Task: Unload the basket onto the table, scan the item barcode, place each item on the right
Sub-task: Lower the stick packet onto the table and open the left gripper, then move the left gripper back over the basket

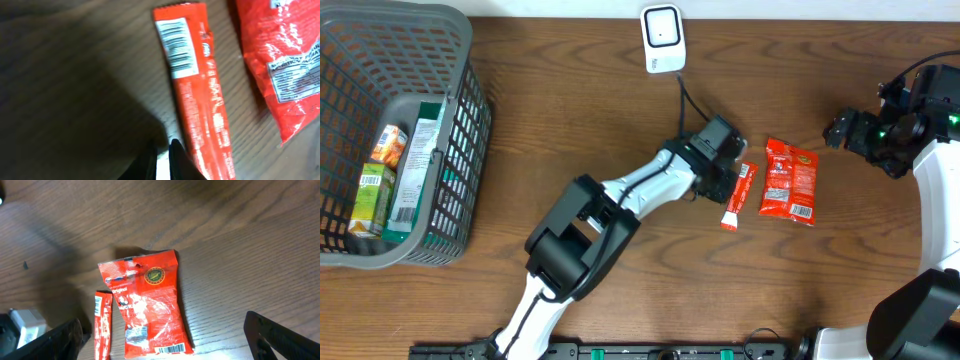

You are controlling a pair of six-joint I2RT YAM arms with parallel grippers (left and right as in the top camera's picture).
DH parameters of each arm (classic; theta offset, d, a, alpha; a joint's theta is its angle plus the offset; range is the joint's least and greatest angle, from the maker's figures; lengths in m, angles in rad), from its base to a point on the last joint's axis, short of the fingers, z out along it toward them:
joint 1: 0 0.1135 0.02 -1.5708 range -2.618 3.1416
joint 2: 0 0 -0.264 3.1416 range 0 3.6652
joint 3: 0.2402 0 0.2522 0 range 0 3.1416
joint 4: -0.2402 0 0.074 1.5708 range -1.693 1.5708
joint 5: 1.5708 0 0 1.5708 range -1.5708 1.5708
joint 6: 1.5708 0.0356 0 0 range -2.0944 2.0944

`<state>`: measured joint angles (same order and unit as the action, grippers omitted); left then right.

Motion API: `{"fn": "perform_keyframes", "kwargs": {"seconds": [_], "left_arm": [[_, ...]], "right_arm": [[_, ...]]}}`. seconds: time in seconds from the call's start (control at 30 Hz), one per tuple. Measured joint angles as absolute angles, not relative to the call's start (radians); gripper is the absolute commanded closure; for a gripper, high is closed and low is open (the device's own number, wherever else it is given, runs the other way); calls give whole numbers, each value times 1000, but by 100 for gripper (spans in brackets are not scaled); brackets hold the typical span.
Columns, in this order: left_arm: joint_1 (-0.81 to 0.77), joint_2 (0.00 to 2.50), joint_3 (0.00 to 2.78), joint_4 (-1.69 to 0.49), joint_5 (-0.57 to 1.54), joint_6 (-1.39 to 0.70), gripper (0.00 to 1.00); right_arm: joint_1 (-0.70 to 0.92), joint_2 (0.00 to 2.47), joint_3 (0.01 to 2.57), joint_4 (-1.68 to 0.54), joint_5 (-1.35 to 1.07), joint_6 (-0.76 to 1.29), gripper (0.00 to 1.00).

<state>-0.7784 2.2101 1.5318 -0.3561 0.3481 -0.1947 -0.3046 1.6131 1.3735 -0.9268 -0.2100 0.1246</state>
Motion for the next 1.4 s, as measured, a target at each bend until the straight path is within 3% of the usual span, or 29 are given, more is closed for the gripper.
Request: {"fn": "perform_keyframes", "kwargs": {"seconds": [0.6, 0.83, 0.9, 1.0, 1.13, 1.4], "left_arm": [[-871, 2206, 1530, -341, 273, -234, 86], [-808, 2183, 1592, -549, 209, -236, 83], [-765, 2137, 1623, -615, 171, -232, 83], [-693, 2016, 1656, -658, 130, -227, 69], [-558, 1795, 1686, -690, 102, -216, 62], [-70, 1449, 1708, -738, 69, -208, 39]], "right_arm": [[-305, 1613, 1374, -927, -210, 125, 1], [-305, 1613, 1374, -927, -210, 125, 1], [-305, 1613, 1374, -927, -210, 125, 1], [-305, 1613, 1374, -927, -210, 125, 1], [-305, 1613, 1374, -927, -210, 125, 1], [-305, 1613, 1374, -927, -210, 125, 1]]}}
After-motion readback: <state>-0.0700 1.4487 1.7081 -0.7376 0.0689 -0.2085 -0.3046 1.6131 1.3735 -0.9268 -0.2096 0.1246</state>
